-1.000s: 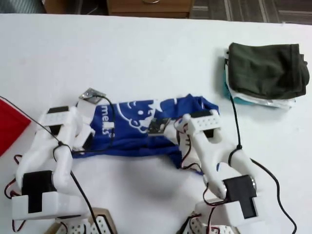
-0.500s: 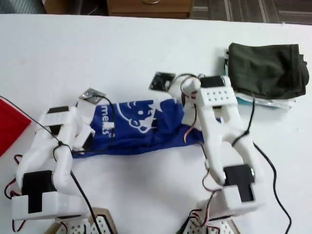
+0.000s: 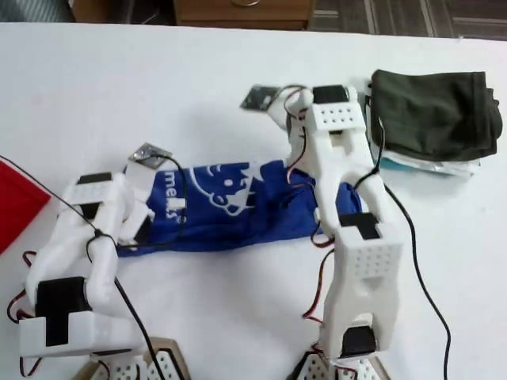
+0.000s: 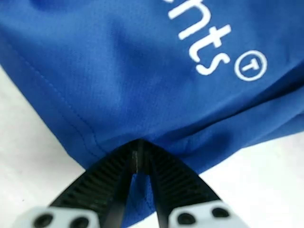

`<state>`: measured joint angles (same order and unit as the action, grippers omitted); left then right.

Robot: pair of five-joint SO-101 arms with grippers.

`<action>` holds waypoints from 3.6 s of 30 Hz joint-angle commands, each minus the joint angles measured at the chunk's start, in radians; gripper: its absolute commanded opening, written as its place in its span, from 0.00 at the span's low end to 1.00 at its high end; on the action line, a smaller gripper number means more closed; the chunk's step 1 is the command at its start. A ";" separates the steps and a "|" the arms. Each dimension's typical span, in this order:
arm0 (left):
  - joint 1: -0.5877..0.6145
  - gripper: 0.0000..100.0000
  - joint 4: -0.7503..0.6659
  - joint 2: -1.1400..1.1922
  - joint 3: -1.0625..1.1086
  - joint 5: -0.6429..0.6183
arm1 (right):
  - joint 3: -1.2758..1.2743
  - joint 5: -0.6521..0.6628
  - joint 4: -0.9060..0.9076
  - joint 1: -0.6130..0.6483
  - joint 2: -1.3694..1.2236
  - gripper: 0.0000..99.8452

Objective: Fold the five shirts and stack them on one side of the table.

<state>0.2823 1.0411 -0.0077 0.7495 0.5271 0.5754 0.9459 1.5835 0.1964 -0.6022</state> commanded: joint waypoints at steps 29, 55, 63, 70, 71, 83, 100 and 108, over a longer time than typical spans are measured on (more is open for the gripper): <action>0.029 0.03 -0.034 0.017 -0.025 -0.003 | -0.689 -0.184 -0.358 0.133 0.282 0.02; 0.031 0.03 -0.034 0.017 -0.025 -0.003 | -0.249 -0.264 0.097 -0.133 0.275 0.20; 0.029 0.03 -0.034 0.017 -0.025 -0.003 | -0.244 -0.209 0.084 -0.176 0.199 0.17; 0.029 0.03 -0.034 0.017 -0.025 -0.003 | -0.241 -0.212 -0.001 -0.176 0.081 0.17; 0.029 0.03 -0.034 0.017 -0.025 -0.003 | -0.241 -0.212 -0.013 -0.173 0.074 0.17; 0.028 0.03 -0.034 0.017 -0.025 -0.003 | -0.239 -0.212 -0.077 -0.174 0.081 0.02; 0.028 0.03 -0.034 0.017 -0.025 -0.003 | -0.241 -0.206 -0.139 -0.076 0.286 0.02; 0.028 0.03 -0.034 0.017 -0.025 -0.003 | -0.239 -0.210 -0.219 -0.022 0.216 0.02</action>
<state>0.2823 1.0411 -0.0077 0.7495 0.5271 0.2931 0.7327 1.3840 0.1596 -0.3890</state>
